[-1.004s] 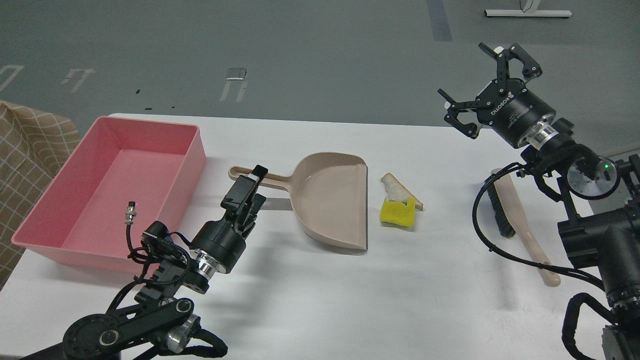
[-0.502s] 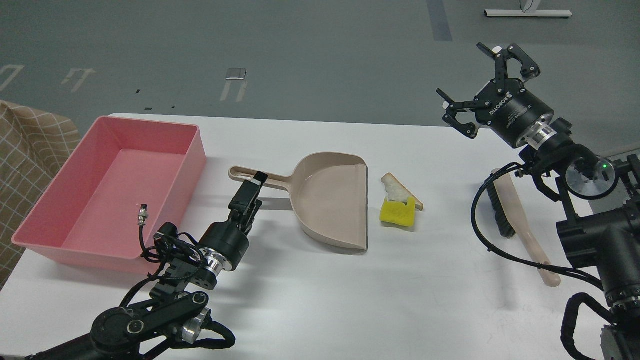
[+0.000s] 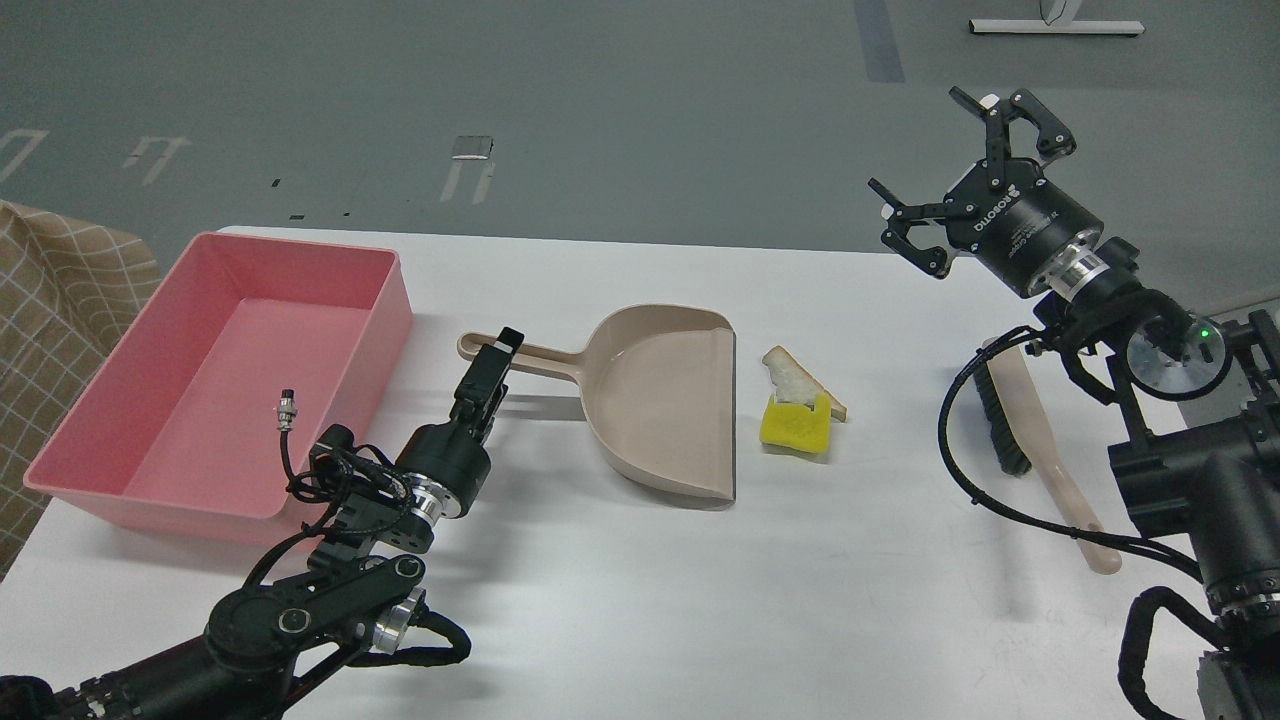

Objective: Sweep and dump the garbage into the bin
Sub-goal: 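Move the left gripper down to the beige dustpan handle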

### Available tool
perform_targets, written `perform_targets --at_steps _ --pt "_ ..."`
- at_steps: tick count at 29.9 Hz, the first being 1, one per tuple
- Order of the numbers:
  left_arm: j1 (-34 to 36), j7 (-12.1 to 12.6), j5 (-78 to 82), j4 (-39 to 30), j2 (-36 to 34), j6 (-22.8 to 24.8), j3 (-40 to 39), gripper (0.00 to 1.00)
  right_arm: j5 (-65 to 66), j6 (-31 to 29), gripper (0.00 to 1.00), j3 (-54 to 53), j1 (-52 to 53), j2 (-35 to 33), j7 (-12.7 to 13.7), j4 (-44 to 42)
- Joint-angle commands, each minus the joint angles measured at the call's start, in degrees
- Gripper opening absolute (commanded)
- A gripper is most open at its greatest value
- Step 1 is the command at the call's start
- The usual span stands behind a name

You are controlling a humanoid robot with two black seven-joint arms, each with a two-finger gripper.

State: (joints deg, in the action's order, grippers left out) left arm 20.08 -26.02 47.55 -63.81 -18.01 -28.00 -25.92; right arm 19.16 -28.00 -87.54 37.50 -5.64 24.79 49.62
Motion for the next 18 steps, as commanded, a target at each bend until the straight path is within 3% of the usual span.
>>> perform_targets --at_steps 1,7,18 --pt "0.84 0.09 0.0 2.45 1.22 0.0 0.08 0.96 0.0 0.0 1.0 0.0 -0.06 0.02 0.0 0.03" --pt "2.24 0.09 0.0 6.15 2.81 0.0 0.08 0.96 0.0 0.0 1.0 -0.08 0.03 0.02 0.0 0.03" --pt "4.0 0.53 -0.09 9.84 4.3 0.0 0.08 0.84 0.0 0.0 1.0 -0.08 0.03 0.02 0.0 0.03"
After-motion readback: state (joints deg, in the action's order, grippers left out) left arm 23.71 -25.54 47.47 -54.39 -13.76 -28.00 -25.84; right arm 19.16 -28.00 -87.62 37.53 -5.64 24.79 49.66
